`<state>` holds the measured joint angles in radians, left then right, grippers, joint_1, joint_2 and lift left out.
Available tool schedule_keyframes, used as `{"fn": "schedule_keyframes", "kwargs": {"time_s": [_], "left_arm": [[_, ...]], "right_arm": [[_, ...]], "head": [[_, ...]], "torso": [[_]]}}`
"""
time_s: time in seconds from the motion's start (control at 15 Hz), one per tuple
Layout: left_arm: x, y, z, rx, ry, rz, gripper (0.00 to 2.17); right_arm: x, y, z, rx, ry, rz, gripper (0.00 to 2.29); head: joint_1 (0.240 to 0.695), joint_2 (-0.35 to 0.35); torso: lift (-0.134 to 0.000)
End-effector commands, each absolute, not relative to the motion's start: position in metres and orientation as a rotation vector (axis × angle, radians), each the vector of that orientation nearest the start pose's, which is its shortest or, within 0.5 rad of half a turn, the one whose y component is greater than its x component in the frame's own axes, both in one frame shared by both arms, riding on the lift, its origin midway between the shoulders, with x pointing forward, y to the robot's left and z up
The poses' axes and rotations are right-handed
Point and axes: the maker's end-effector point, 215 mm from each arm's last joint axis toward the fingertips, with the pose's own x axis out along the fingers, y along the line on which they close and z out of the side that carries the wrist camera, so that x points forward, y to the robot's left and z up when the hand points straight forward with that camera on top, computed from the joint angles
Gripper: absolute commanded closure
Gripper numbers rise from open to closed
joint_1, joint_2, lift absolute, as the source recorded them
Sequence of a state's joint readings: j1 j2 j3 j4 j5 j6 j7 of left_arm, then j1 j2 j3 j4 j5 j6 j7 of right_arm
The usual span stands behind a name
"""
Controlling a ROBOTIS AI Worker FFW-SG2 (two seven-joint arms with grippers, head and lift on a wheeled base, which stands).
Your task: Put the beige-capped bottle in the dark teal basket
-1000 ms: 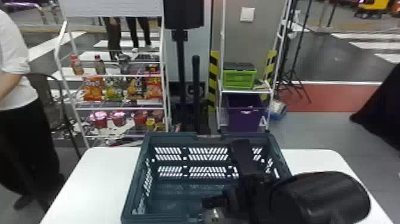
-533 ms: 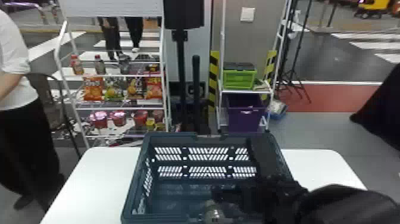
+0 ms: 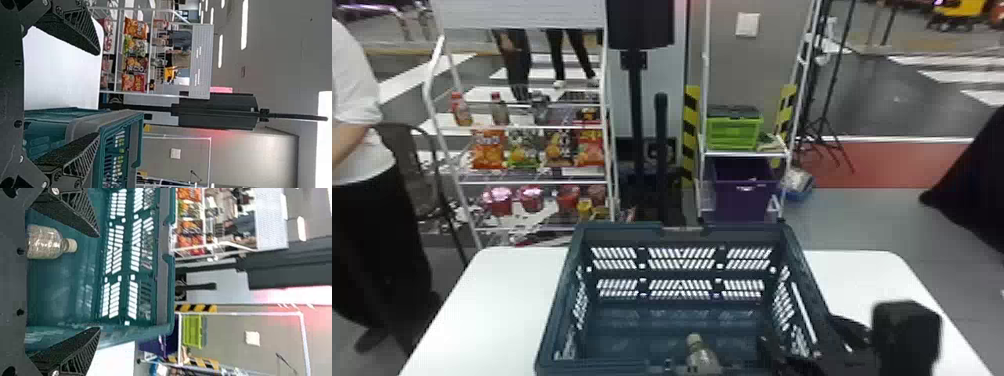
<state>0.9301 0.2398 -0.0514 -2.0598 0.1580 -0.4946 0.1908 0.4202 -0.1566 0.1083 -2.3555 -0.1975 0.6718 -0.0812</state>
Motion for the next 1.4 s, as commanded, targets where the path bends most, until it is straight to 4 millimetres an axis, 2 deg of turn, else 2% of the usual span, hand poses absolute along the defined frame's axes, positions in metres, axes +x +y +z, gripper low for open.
{"fn": "schedule_keyframes", "kwargs": {"time_s": [0.0, 0.27, 0.33, 0.4, 0.47, 0.87, 1.33], "left_arm": [[0.300, 0.260, -0.348, -0.047, -0.025, 0.038, 0.16], [0.299, 0.261, -0.350, -0.048, -0.020, 0.039, 0.16], [0.299, 0.261, -0.350, -0.048, -0.020, 0.039, 0.16], [0.300, 0.260, -0.349, -0.047, -0.021, 0.036, 0.16], [0.301, 0.260, -0.349, -0.046, -0.021, 0.034, 0.16], [0.303, 0.258, -0.346, -0.044, -0.021, 0.028, 0.16], [0.304, 0.256, -0.347, -0.046, -0.014, 0.025, 0.16]], "right_arm": [[0.422, -0.186, -0.344, 0.055, 0.296, 0.125, 0.05], [0.392, -0.203, -0.349, 0.081, 0.225, 0.092, 0.07], [0.387, -0.209, -0.349, 0.074, 0.188, 0.081, 0.08], [0.382, -0.214, -0.339, 0.072, 0.121, 0.070, 0.08], [0.375, -0.216, -0.343, 0.065, 0.109, 0.064, 0.08], [0.338, -0.214, -0.343, 0.075, 0.031, 0.056, 0.05], [0.330, -0.212, -0.342, 0.073, 0.019, 0.072, 0.07]], "head": [[0.499, 0.000], [0.499, 0.000], [0.499, 0.000], [0.499, 0.000], [0.499, 0.000], [0.499, 0.000], [0.499, 0.000]], "torso": [[0.000], [0.000], [0.000], [0.000], [0.000], [0.000], [0.000]]}}
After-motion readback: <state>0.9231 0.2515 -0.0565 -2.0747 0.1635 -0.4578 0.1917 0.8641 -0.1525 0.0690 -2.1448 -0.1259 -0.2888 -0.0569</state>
